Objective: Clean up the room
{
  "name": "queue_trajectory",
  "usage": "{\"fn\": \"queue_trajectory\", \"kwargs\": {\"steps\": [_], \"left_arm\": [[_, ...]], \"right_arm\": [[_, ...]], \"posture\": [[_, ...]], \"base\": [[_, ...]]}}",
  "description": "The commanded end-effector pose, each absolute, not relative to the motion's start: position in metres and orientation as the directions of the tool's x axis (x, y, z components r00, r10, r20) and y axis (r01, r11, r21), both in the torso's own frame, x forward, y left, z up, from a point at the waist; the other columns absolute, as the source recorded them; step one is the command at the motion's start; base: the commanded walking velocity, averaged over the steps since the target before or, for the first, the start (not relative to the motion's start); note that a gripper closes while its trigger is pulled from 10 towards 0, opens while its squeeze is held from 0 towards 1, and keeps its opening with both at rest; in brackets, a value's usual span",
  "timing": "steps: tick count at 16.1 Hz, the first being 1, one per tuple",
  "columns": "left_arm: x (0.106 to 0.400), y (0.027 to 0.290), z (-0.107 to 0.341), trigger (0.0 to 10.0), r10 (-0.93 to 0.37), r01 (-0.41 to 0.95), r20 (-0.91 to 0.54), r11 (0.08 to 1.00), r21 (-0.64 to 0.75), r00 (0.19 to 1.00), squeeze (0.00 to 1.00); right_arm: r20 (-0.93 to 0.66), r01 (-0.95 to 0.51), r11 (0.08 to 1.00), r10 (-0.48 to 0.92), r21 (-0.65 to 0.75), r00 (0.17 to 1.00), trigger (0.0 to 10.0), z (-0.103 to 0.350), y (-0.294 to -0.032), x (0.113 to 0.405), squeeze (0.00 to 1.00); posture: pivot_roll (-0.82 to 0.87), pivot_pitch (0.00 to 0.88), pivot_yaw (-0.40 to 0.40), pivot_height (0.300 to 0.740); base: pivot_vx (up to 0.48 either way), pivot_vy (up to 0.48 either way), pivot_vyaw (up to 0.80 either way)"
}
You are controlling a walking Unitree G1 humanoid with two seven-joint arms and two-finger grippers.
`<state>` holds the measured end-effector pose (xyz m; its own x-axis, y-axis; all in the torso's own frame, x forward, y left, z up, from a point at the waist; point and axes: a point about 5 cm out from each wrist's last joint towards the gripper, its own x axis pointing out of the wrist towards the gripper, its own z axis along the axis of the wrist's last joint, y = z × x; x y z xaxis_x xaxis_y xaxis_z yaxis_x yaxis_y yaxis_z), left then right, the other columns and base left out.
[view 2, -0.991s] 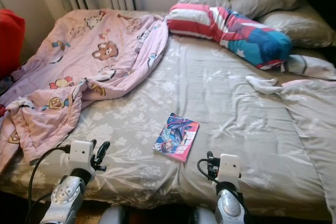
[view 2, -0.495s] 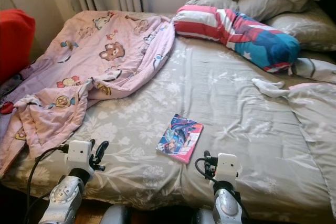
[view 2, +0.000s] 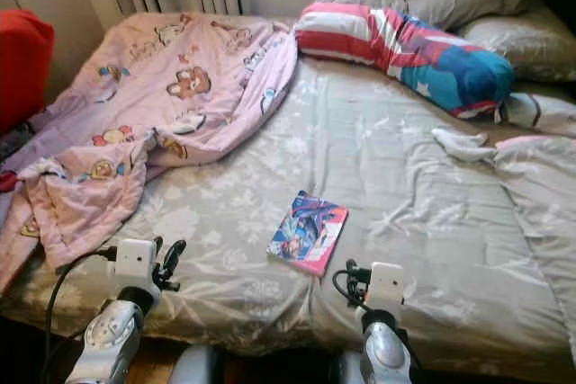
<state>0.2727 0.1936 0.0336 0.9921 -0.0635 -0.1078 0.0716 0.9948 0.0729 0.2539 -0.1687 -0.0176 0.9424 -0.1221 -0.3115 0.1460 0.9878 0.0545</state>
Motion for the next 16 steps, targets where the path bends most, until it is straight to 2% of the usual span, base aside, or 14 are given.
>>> {"fn": "queue_trajectory", "kwargs": {"steps": [1,6,7,10,16], "left_arm": [[0.2694,0.1963,0.0296,10.0,-0.054,0.063,-0.133,0.996,0.068,0.990,0.00],[0.2697,0.1944,0.0292,10.0,-0.065,0.075,-0.144,0.995,0.063,0.987,0.00],[0.2693,0.1933,0.0286,10.0,-0.073,0.082,-0.148,0.995,0.059,0.986,0.00],[0.2693,0.1918,0.0279,10.0,-0.073,0.081,-0.147,0.995,0.050,0.986,0.00],[0.2714,0.1885,0.0276,10.0,-0.084,0.092,-0.149,0.995,0.048,0.985,0.00]], "right_arm": [[-0.311,0.152,0.987,-0.129,0.051,0.941,10.0,-0.0177,-0.1689,0.2538,0.00],[-0.316,0.108,0.994,-0.094,0.027,0.944,10.0,-0.0176,-0.1661,0.2549,0.00],[-0.297,0.107,0.994,-0.103,-0.002,0.949,10.0,-0.0160,-0.1673,0.2547,0.00],[-0.300,0.110,0.994,-0.097,0.025,0.949,10.0,-0.0164,-0.1674,0.2544,0.00],[-0.301,0.106,0.993,-0.085,0.056,0.950,10.0,-0.0153,-0.1679,0.2569,0.00]], "posture": [[0.14,0.129,0.025,0.615],[0.14,0.120,0.024,0.615],[0.14,0.120,0.023,0.615],[0.13,0.106,0.018,0.615],[0.14,0.085,0.012,0.615]], "base": [[0.000,0.000,0.00],[0.000,0.000,0.00],[0.000,0.000,0.80],[0.000,0.000,0.70],[0.000,0.000,0.00]]}}
